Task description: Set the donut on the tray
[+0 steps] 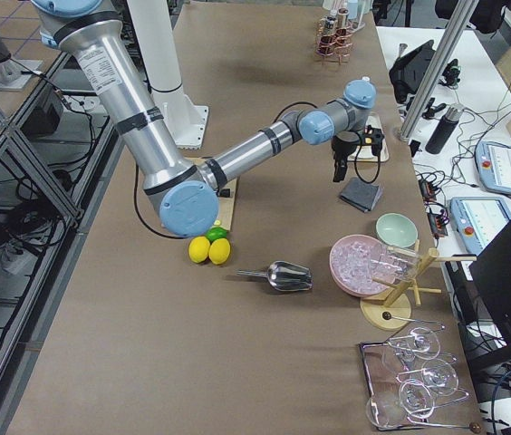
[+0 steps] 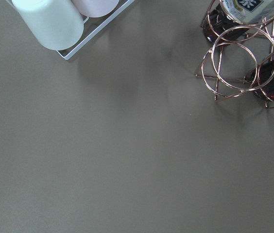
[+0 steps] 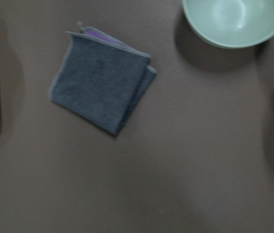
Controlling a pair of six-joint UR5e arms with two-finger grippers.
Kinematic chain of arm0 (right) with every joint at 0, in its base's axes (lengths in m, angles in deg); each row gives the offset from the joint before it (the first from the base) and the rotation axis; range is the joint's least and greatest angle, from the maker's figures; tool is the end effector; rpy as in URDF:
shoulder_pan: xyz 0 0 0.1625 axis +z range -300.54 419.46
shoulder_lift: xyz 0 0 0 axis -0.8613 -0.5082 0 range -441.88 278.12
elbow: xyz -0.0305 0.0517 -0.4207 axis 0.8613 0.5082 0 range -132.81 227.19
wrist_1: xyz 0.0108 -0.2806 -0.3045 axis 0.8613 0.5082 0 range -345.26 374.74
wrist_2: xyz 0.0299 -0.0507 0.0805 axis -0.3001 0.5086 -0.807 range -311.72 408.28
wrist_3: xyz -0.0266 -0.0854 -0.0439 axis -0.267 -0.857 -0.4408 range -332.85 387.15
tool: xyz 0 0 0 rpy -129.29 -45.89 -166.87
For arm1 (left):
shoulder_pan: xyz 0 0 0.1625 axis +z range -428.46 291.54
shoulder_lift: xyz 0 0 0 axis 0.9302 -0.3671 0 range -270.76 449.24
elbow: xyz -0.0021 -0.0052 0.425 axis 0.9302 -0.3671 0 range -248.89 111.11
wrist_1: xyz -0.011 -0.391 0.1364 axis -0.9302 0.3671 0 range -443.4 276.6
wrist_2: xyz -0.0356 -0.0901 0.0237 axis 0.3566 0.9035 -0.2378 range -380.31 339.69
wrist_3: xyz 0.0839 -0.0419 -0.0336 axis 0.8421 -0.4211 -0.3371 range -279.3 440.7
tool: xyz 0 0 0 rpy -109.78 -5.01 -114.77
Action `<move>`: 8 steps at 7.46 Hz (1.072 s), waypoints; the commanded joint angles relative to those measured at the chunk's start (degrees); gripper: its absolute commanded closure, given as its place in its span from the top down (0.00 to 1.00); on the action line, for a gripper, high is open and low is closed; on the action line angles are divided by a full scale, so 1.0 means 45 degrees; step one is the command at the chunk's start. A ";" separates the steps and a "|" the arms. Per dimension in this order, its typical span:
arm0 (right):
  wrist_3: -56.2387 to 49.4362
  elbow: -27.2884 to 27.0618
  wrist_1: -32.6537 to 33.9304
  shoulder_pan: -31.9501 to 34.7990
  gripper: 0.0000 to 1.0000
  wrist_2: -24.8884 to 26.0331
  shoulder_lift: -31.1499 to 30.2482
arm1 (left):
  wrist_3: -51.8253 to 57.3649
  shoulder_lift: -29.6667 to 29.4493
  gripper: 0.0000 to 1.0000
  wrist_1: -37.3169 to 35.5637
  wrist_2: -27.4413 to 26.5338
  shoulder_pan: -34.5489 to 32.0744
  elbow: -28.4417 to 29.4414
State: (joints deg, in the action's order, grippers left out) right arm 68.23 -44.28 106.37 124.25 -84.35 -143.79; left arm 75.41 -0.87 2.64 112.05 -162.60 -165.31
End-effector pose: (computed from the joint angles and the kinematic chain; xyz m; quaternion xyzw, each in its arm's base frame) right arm -0.2231 -0.6285 0.3620 -0.0046 -0.4183 0.0379 0.9075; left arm -0.1015 -0.4874 0.6120 0.0173 0.3614 -0.0684 0.9297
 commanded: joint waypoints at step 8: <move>-0.8776 -0.1391 0.0926 0.4565 1.00 -0.0038 -0.6300 | 0.0041 0.0102 0.98 0.0001 0.0000 -0.0038 0.0119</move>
State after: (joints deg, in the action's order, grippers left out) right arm 30.58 -51.35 110.61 142.97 -84.57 -171.37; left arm 75.59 -0.47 2.64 112.06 -162.73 -164.76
